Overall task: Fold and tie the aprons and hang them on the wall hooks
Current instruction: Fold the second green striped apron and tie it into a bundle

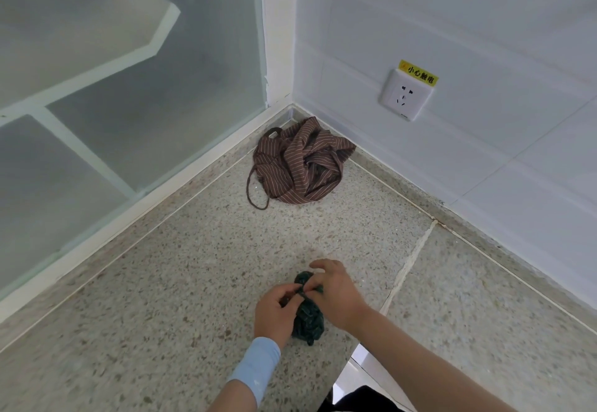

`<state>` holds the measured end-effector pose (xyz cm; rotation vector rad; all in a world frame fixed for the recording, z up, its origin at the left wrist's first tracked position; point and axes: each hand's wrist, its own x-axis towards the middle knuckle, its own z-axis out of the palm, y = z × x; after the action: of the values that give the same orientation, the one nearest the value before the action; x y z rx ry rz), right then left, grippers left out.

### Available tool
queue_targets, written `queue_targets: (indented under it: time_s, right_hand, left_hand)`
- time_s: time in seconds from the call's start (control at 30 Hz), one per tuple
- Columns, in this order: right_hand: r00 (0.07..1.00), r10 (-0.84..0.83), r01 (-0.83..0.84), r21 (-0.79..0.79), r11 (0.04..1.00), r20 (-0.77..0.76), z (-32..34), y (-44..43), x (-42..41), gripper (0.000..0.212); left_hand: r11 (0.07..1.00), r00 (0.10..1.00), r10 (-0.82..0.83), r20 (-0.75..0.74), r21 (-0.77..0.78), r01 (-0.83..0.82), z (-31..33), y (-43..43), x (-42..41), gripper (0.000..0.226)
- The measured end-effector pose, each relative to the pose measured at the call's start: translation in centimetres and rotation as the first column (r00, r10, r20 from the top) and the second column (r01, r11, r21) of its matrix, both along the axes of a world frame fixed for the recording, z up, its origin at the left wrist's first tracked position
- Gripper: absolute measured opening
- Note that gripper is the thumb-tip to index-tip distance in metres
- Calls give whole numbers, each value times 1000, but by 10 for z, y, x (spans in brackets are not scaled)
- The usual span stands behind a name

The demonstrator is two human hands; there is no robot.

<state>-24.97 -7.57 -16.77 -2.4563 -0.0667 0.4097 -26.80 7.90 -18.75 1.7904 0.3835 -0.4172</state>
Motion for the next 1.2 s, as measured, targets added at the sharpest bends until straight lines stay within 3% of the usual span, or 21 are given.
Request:
queue_targets:
  time_s: [0.17, 0.3, 0.43, 0.7, 1.03, 1.2]
  right_hand:
    - [958, -141, 150, -15, 989, 249, 2, 2, -26, 22]
    - [985, -54, 49, 31, 998, 161, -1, 9, -45, 15]
    - [981, -107, 97, 66, 993, 162, -8, 10, -49, 15]
    - [946, -73, 68, 26, 997, 316, -13, 6, -42, 12]
    - [806, 237, -153, -196, 969, 543, -19, -9, -35, 16]
    - [742, 411, -253, -346, 903, 530, -22, -9, -29, 15]
  left_hand:
    - [995, 993, -99, -59, 11, 100, 5, 0, 2, 11]
    - [982, 969, -187, -160, -47, 181, 7, 4, 5, 13]
    - [969, 942, -234, -239, -139, 206, 12, 10, 5, 14]
    - [954, 915, -241, -323, -251, 162, 22, 15, -3, 16]
    - [944, 890, -47, -453, -312, -109, 25, 10, -6, 26]
    - [924, 840, -47, -541, -343, -169, 29, 13, -4, 21]
